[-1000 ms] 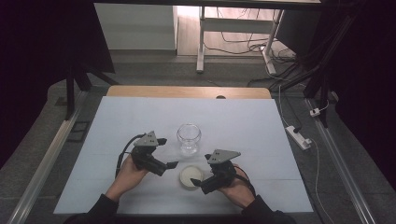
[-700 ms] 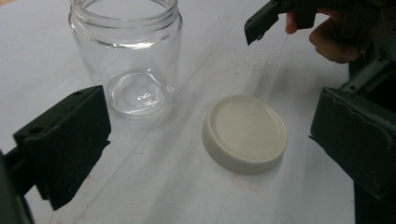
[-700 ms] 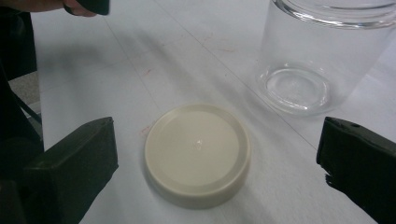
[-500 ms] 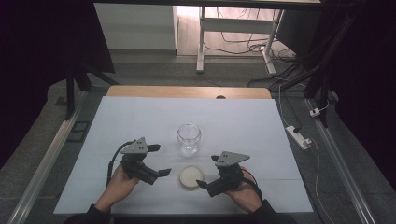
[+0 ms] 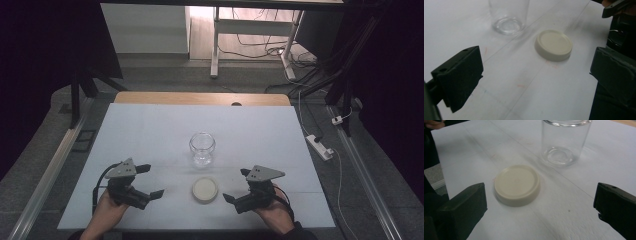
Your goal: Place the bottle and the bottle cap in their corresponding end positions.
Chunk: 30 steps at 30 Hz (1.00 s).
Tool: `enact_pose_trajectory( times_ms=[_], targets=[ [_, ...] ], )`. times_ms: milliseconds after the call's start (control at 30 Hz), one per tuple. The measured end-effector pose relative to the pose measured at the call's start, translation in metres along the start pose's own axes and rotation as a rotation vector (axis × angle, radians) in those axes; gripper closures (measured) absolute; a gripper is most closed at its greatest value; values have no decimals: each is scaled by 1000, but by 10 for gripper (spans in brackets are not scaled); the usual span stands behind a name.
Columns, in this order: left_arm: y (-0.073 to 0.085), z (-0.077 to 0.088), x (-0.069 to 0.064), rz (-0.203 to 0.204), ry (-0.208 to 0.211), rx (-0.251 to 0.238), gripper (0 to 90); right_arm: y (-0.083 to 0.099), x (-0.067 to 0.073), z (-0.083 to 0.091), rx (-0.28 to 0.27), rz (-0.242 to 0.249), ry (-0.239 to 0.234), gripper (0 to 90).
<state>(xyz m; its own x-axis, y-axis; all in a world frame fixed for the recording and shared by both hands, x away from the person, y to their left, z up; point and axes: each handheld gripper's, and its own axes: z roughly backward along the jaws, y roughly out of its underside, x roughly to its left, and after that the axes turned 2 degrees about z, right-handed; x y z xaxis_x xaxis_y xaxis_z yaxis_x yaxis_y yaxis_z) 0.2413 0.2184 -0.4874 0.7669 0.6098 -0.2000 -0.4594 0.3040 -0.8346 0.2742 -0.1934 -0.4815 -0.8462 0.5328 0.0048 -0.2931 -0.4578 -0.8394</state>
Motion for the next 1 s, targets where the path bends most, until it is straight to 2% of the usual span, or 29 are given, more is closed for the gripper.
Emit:
enact_pose_trajectory(
  times_ms=[267, 600, 767, 1000],
  targets=[
    [20, 31, 1, 53, -59, -42, 0, 13, -8, 20, 3, -28, 63, 0],
    [48, 58, 2, 108, -154, -50, 0, 35, -19, 47, 16, -69, 160, 0],
    [60, 63, 3, 128, -186, -33, 0, 47, -22, 58, 31, -91, 198, 0],
    [73, 67, 2, 132, -255, 35, 0, 63, -27, 75, 47, -139, 250, 0]
  ],
)
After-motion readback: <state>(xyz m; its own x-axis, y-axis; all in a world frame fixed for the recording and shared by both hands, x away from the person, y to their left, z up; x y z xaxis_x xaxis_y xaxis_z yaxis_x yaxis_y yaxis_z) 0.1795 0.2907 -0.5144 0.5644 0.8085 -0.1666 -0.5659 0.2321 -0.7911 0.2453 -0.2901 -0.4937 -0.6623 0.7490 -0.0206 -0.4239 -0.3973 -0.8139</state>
